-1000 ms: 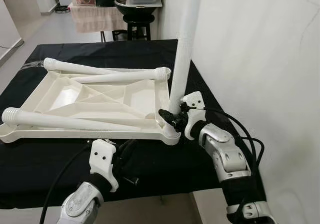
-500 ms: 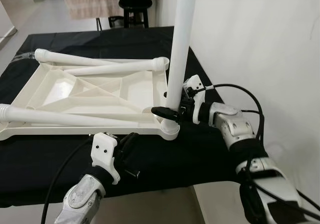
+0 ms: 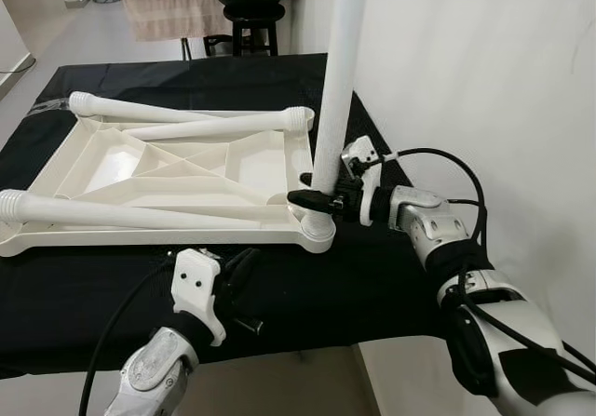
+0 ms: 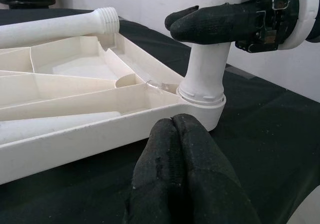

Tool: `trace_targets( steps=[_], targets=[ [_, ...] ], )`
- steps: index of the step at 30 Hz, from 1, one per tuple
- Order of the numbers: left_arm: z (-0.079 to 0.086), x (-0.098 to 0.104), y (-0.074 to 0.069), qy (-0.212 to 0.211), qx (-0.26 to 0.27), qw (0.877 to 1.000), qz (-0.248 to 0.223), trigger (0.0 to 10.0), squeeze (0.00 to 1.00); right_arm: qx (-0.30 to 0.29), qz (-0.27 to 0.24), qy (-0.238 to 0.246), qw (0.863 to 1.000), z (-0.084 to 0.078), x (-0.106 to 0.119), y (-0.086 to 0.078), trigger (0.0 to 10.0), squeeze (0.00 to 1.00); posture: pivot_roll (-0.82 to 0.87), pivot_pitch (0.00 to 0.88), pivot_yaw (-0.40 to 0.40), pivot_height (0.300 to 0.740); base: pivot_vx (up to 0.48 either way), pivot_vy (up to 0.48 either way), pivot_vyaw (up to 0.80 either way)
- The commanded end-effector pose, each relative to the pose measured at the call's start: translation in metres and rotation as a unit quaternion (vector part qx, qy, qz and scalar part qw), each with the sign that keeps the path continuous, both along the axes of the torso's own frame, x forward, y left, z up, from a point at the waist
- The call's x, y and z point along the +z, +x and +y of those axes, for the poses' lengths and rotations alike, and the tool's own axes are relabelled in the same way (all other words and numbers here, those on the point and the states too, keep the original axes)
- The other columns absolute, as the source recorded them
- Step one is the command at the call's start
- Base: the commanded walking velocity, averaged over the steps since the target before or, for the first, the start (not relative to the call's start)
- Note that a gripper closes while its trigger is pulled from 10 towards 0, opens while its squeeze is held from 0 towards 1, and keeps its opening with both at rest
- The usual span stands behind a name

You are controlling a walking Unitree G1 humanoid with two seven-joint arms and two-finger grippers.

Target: Building children table

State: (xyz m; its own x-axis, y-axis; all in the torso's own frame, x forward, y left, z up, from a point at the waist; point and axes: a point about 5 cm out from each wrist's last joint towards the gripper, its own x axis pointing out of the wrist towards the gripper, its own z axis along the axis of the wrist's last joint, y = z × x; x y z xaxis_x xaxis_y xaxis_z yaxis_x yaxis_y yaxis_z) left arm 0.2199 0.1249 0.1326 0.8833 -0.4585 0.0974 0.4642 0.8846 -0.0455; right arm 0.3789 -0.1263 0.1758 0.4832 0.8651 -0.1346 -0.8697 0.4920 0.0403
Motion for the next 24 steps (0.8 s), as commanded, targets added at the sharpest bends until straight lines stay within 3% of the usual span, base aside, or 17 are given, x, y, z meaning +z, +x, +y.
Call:
trace_targets(
  steps=[1,7,8,9,10,11,13,14,15,17,19,23,24],
  targets=[
    [-0.001,-0.001,-0.002,-0.001,-0.001,1.000,0.004,10.0,0.00,-0.003,-0.005,0.005,1.000,0.002,0.002,0.001,0.0,0.00,0.03,0.057,-0.063,0.740,0.000,0.000,0.00],
    [0.000,0.000,-0.002,-0.003,-0.001,1.000,0.004,10.0,0.00,-0.075,-0.044,-0.028,0.996,0.003,-0.010,-0.004,0.0,0.00,0.02,0.062,-0.060,0.740,0.000,0.000,0.00],
    [0.001,0.000,-0.002,-0.003,-0.001,1.000,0.004,10.0,0.00,-0.153,-0.045,-0.028,0.987,0.005,-0.015,-0.006,0.0,0.00,0.02,0.059,-0.056,0.740,0.000,0.000,0.00],
    [0.001,0.000,-0.002,-0.003,-0.001,1.000,0.004,10.0,0.00,-0.153,-0.045,-0.028,0.987,0.005,-0.015,-0.006,0.0,0.00,0.02,0.059,-0.056,0.740,0.000,0.000,0.00],
    [0.003,0.000,-0.001,-0.002,0.000,1.000,0.004,10.0,0.00,-0.287,-0.039,-0.013,0.957,0.008,-0.023,-0.013,0.0,0.00,0.00,0.061,-0.050,0.740,0.000,0.000,0.00],
    [0.004,0.000,-0.001,-0.002,0.000,1.000,0.004,10.0,0.00,-0.366,-0.017,-0.006,0.930,0.011,-0.033,-0.027,0.0,0.00,-0.01,0.062,-0.046,0.740,0.000,0.000,0.00],
    [0.005,-0.001,0.001,-0.004,-0.002,1.000,0.005,10.0,0.00,-0.298,-0.162,-0.096,0.936,0.039,-0.017,-0.048,0.0,0.00,-0.01,0.059,-0.041,0.740,0.000,0.000,0.00],
    [0.005,-0.001,0.001,-0.004,-0.002,1.000,0.005,10.0,0.00,-0.298,-0.162,-0.096,0.936,0.039,-0.017,-0.048,0.0,0.00,-0.01,0.059,-0.041,0.740,0.000,0.000,0.00],
    [0.005,-0.001,0.001,-0.004,-0.002,1.000,0.006,10.0,0.00,-0.274,-0.150,-0.081,0.946,0.041,-0.015,-0.043,0.0,0.00,-0.02,0.039,-0.034,0.740,0.000,0.000,0.00],
    [0.004,-0.001,0.002,-0.003,-0.003,1.000,0.006,10.0,0.00,-0.285,-0.057,-0.049,0.955,0.033,-0.031,-0.030,0.0,0.00,0.02,0.041,-0.056,0.740,0.000,0.000,0.00],
    [0.003,-0.001,0.002,-0.002,-0.004,1.000,0.006,10.0,0.00,-0.293,-0.027,-0.045,0.955,0.030,-0.039,-0.028,0.0,0.00,0.02,0.041,-0.056,0.740,0.000,0.000,0.00],
    [0.004,-0.001,0.002,-0.001,-0.001,1.000,0.005,10.0,0.00,-0.268,-0.027,-0.048,0.962,0.037,-0.039,-0.028,0.0,0.00,0.01,0.039,-0.055,0.740,0.000,0.000,0.00],
    [0.004,-0.002,0.001,-0.001,0.001,1.000,0.005,10.0,0.00,-0.250,-0.028,-0.045,0.967,0.042,-0.037,-0.028,10.0,0.00,0.02,0.038,-0.057,0.740,0.000,0.000,0.00]
  ],
)
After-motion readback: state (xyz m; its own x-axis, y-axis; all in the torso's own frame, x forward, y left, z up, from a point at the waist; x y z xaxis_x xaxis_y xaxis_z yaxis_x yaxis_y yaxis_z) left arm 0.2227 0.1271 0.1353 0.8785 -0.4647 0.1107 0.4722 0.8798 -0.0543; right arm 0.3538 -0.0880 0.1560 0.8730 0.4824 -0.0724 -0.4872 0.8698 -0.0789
